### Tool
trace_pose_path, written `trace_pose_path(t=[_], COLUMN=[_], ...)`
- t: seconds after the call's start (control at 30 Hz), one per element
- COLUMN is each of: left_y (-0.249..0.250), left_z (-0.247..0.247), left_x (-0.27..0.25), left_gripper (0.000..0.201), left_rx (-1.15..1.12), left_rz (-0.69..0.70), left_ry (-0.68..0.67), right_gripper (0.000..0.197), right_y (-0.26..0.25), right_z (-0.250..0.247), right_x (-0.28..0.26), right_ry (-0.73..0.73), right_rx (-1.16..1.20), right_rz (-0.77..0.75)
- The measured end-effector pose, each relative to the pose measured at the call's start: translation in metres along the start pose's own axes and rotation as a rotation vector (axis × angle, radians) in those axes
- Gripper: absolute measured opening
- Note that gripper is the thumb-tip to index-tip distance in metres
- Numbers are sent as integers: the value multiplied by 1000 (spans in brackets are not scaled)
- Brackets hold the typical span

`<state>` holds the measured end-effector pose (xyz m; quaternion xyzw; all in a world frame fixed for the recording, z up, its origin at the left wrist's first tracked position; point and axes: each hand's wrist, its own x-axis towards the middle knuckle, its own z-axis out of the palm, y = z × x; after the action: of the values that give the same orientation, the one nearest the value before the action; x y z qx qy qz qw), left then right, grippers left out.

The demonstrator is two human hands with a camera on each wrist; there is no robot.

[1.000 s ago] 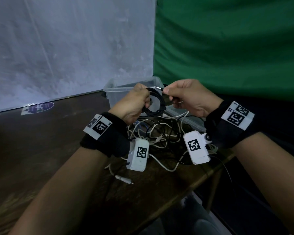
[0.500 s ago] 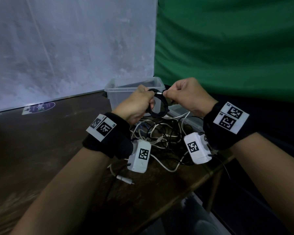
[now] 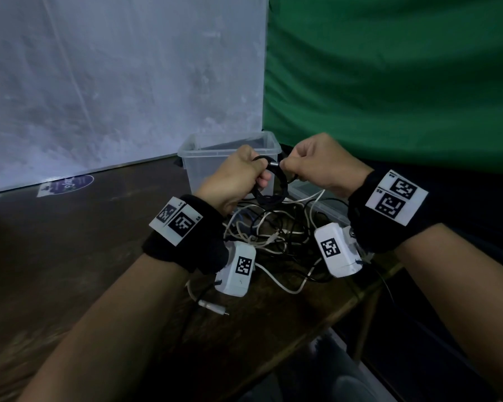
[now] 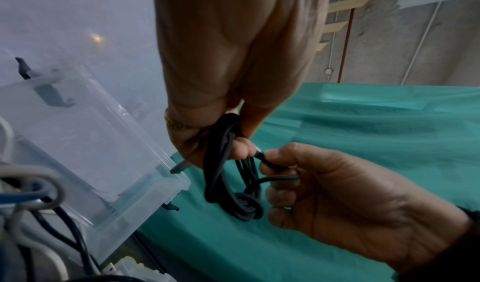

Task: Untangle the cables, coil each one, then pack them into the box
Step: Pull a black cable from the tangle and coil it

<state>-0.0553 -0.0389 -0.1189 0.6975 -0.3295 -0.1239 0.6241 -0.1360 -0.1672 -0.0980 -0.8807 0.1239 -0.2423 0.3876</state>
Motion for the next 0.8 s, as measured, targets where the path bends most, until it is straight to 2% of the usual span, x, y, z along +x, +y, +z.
trace_pose_path(t=[0.13,0.23,0.43,0.6,0.8], left_y=[3,2,0,4,6], left_z=[2,4,5,2,4], left_x=[-2,-3,-3,-5,-9], left_gripper=[21,20,20,19,19], left_rx=[-41,-45,-42,-53,-81], left_rz=[0,19,58,90,116], left_ry=[-37,-43,-32,-51,-86], right_gripper=[17,22,16,27,27], right_y=[-1,-2,-2,1,3], right_z=[-4,-4,1,2,0], right_x=[1,1,0,0,4], right_ry=[-31,-16,43,62,133], right_rx=[8,-22,-35,108,31], right_rz=[12,4,-16,-58,-126])
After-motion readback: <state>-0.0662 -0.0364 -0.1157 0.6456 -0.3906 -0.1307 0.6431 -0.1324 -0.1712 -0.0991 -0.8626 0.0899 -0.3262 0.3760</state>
